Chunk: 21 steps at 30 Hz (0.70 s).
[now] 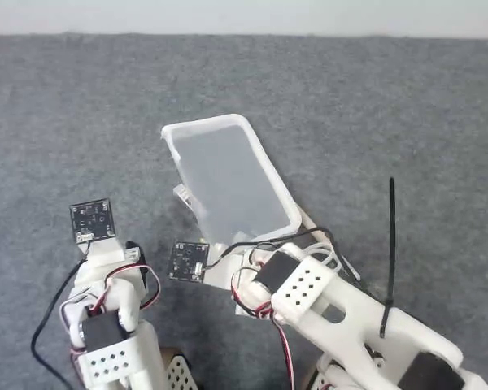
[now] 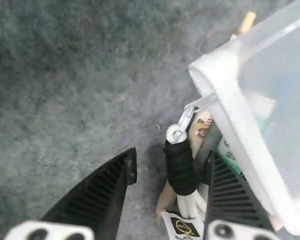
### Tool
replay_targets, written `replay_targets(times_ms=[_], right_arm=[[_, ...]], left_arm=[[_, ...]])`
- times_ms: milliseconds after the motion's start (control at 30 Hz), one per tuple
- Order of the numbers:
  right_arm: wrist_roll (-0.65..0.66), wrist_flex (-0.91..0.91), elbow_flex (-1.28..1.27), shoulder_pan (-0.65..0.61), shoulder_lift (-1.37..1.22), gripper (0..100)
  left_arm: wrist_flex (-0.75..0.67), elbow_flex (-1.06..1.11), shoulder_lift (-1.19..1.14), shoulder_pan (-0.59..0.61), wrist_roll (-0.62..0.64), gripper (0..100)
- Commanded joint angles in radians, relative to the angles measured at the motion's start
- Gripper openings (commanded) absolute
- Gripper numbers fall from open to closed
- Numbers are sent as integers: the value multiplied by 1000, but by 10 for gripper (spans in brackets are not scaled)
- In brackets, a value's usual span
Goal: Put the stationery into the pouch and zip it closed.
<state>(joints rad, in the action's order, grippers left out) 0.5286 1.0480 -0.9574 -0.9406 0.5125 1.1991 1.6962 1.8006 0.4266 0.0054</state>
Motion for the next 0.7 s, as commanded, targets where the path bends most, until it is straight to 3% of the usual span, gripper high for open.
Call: replay_targets(times_ms=[0,367,667], right_arm=[[-9,-68,-20,61,2,209],[31,-84,-55,93,-7,209],[29,-145,-17,93,-170,204]], left_arm=[[-11,-44,21,6,6,100],[-11,-44,21,6,6,100],[-9,-44,21,6,6,99]])
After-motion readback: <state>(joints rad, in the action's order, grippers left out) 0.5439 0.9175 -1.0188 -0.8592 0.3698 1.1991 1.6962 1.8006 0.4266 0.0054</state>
